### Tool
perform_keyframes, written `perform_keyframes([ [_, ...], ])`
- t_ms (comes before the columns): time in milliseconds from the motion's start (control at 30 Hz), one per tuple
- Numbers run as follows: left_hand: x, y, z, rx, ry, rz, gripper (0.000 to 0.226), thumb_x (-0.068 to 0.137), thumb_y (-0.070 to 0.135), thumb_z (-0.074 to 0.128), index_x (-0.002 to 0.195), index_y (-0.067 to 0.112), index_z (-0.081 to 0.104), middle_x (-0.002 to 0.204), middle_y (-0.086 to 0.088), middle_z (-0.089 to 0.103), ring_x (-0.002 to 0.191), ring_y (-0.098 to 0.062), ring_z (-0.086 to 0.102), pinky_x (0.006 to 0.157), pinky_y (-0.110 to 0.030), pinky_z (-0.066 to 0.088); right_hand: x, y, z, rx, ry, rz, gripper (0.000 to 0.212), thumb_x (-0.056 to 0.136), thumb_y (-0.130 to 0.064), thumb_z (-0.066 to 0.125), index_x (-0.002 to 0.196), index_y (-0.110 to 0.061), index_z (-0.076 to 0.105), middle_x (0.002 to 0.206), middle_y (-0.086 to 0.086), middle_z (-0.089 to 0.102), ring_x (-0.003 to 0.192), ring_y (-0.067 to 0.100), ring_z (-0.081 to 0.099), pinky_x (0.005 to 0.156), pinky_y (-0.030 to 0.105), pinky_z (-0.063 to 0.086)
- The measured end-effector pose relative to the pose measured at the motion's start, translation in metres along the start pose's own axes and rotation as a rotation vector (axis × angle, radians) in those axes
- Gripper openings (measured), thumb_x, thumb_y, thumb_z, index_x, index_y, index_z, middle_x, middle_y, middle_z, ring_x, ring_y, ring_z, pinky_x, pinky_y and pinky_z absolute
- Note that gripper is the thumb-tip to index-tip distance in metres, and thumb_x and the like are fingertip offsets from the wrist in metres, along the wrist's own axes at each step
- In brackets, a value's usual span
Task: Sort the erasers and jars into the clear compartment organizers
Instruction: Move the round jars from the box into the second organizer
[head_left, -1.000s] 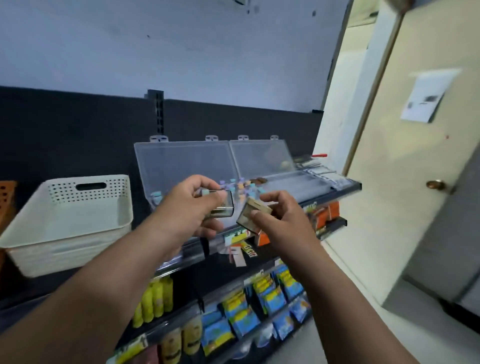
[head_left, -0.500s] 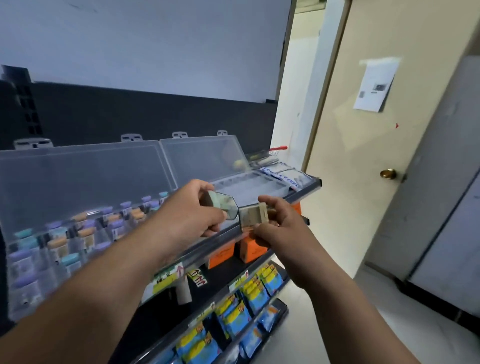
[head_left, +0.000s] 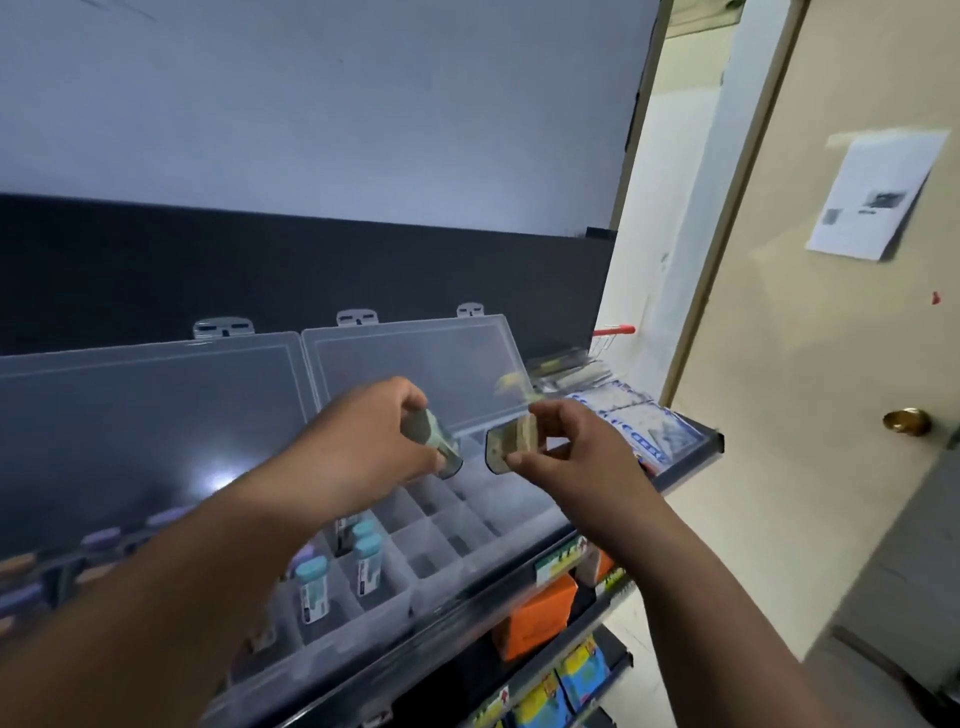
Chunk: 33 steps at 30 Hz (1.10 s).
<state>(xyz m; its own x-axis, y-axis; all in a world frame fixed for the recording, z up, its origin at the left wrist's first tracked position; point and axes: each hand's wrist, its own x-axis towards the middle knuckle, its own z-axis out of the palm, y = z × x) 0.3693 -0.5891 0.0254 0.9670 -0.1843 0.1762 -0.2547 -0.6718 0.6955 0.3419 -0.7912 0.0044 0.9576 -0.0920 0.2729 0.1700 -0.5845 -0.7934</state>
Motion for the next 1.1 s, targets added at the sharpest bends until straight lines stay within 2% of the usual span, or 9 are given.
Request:
perform_keyframes([
  [100, 0.018, 0.000, 0.009, 0.006, 0.008, -0.057, 0.041, 0.070, 0.026, 0.081, 0.104, 0.030, 0.058, 0.092, 0.007, 0.066, 0.074, -0.011, 0.068, 0.073, -0.037, 0.059, 0.040, 0.012, 0.002, -0.054, -0.057, -0.063, 0.050, 0.084, -0.024, 0.073, 0.129, -0.026, 0.052, 0.113, -0.011, 0.059, 0.091, 0.001, 0.060, 0.075, 0.015, 0.047],
  [200, 0.039, -0.001, 0.024, 0.033, 0.049, -0.146, 0.034, 0.071, 0.021, 0.081, 0.097, 0.028, 0.060, 0.084, 0.005, 0.067, 0.067, -0.015, 0.069, 0.069, -0.039, 0.060, 0.079, 0.025, 0.008, -0.115, -0.153, -0.117, 0.050, 0.082, -0.026, 0.074, 0.128, -0.024, 0.054, 0.115, -0.007, 0.059, 0.095, 0.009, 0.061, 0.084, 0.025, 0.050],
  [433, 0.080, -0.008, 0.054, 0.227, 0.166, -0.264, 0.030, 0.069, 0.023, 0.077, 0.096, 0.022, 0.065, 0.094, 0.001, 0.064, 0.085, -0.022, 0.063, 0.078, -0.039, 0.055, 0.143, 0.049, 0.021, -0.156, -0.379, -0.221, 0.054, 0.079, -0.032, 0.076, 0.128, -0.022, 0.055, 0.119, -0.004, 0.061, 0.102, 0.013, 0.059, 0.091, 0.030, 0.049],
  [500, 0.088, -0.010, 0.061, 0.255, 0.182, -0.279, 0.026, 0.071, 0.025, 0.076, 0.095, 0.022, 0.066, 0.095, 0.000, 0.065, 0.085, -0.021, 0.062, 0.078, -0.038, 0.055, 0.152, 0.054, 0.025, -0.158, -0.452, -0.239, 0.050, 0.079, -0.032, 0.077, 0.124, -0.023, 0.057, 0.114, -0.004, 0.062, 0.100, 0.014, 0.059, 0.089, 0.033, 0.051],
  [633, 0.097, -0.009, 0.074, 0.369, 0.137, -0.314, 0.033, 0.067, 0.034, 0.079, 0.096, 0.028, 0.065, 0.100, 0.003, 0.064, 0.092, -0.018, 0.060, 0.083, -0.036, 0.052, 0.163, 0.062, 0.034, -0.225, -0.550, -0.308, 0.025, 0.080, -0.031, 0.075, 0.098, -0.027, 0.059, 0.091, -0.004, 0.062, 0.087, 0.017, 0.060, 0.081, 0.036, 0.053],
  [733, 0.103, -0.009, 0.080, 0.414, 0.111, -0.368, 0.047, 0.065, 0.038, 0.080, 0.108, 0.029, 0.065, 0.110, 0.003, 0.065, 0.100, -0.020, 0.060, 0.087, -0.035, 0.051, 0.171, 0.070, 0.038, -0.239, -0.599, -0.359, 0.026, 0.080, -0.032, 0.074, 0.101, -0.024, 0.060, 0.083, -0.010, 0.058, 0.080, 0.011, 0.058, 0.074, 0.028, 0.050],
  [833, 0.106, -0.009, 0.083, 0.458, 0.079, -0.401, 0.051, 0.069, 0.040, 0.079, 0.117, 0.031, 0.061, 0.116, 0.002, 0.062, 0.105, -0.020, 0.058, 0.092, -0.034, 0.049, 0.177, 0.073, 0.041, -0.252, -0.606, -0.406, 0.030, 0.079, -0.036, 0.075, 0.101, -0.026, 0.057, 0.093, -0.009, 0.058, 0.083, 0.008, 0.056, 0.073, 0.024, 0.047],
  [1000, 0.107, -0.009, 0.089, 0.519, 0.053, -0.434, 0.044, 0.074, 0.039, 0.075, 0.115, 0.030, 0.062, 0.114, 0.003, 0.062, 0.104, -0.019, 0.057, 0.091, -0.035, 0.048, 0.185, 0.079, 0.048, -0.348, -0.666, -0.398, 0.041, 0.076, -0.038, 0.077, 0.111, -0.023, 0.062, 0.109, -0.001, 0.062, 0.097, 0.017, 0.058, 0.087, 0.036, 0.050],
  [1100, 0.107, -0.012, 0.093, 0.524, 0.026, -0.455, 0.043, 0.075, 0.039, 0.074, 0.116, 0.031, 0.062, 0.114, 0.003, 0.062, 0.104, -0.019, 0.056, 0.092, -0.037, 0.048, 0.188, 0.086, 0.053, -0.420, -0.713, -0.396, 0.047, 0.076, -0.040, 0.077, 0.117, -0.024, 0.061, 0.116, 0.000, 0.061, 0.102, 0.017, 0.057, 0.087, 0.032, 0.048],
])
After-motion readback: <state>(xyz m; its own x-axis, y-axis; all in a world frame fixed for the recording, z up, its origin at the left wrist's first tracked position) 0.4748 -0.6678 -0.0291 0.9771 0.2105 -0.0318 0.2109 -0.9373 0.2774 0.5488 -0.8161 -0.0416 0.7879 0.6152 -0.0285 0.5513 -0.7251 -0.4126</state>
